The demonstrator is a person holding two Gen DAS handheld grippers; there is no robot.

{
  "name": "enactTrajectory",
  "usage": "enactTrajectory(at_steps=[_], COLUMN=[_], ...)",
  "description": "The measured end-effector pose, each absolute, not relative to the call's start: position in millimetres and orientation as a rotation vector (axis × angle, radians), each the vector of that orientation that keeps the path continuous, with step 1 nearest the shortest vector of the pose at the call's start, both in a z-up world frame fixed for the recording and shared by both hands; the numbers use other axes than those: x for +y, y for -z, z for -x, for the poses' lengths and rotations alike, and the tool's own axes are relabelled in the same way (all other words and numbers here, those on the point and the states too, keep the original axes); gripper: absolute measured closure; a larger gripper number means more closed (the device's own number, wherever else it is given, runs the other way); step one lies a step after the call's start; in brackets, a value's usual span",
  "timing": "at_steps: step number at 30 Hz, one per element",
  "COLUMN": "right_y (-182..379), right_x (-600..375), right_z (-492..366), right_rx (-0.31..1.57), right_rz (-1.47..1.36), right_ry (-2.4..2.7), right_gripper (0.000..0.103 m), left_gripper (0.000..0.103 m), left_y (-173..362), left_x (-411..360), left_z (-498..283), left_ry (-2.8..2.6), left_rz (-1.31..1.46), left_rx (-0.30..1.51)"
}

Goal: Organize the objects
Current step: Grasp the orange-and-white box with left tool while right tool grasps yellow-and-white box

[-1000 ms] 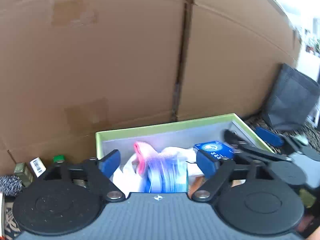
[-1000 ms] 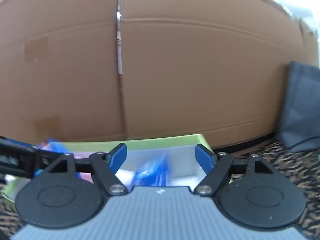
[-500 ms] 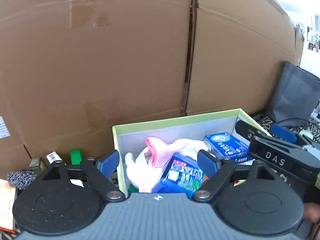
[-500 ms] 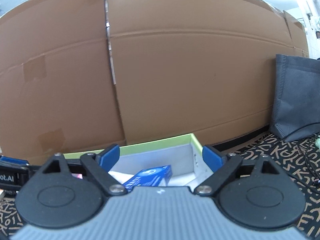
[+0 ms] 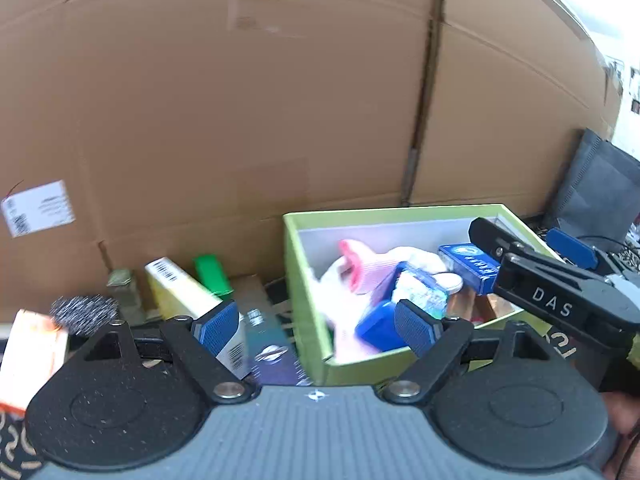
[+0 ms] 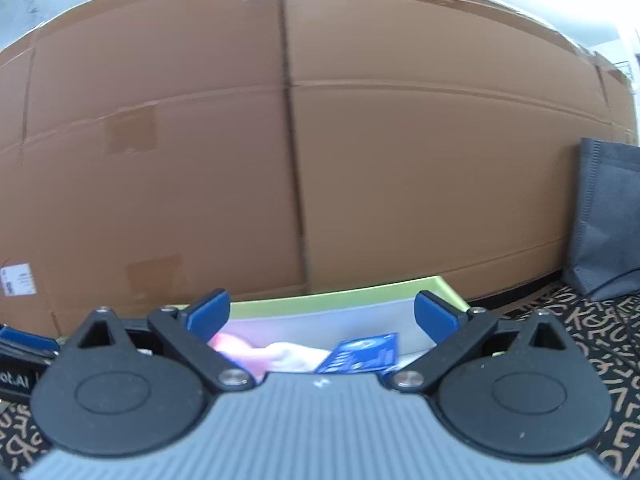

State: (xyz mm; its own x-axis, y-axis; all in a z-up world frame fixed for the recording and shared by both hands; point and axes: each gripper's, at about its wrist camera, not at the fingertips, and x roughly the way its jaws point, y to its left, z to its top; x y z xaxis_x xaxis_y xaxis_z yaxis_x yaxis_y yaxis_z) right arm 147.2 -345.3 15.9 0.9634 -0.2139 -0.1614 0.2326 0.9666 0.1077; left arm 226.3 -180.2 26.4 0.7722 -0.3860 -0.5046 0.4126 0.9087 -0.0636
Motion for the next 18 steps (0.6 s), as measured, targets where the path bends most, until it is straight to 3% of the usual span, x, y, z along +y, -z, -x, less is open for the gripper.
enactTrajectory(at_steps=[18], right_y=[-1], right_x=[-219], right_z=[-134], right_rx=[0.199], right_rz=[0.011], right_ry=[-0.116], right_gripper=[0.002], left_gripper=[0.014], left_y=[21], left_x=[-51], left_z=[-196], left_ry=[0.156], left_rz=[0.005], left_rx=[0.521])
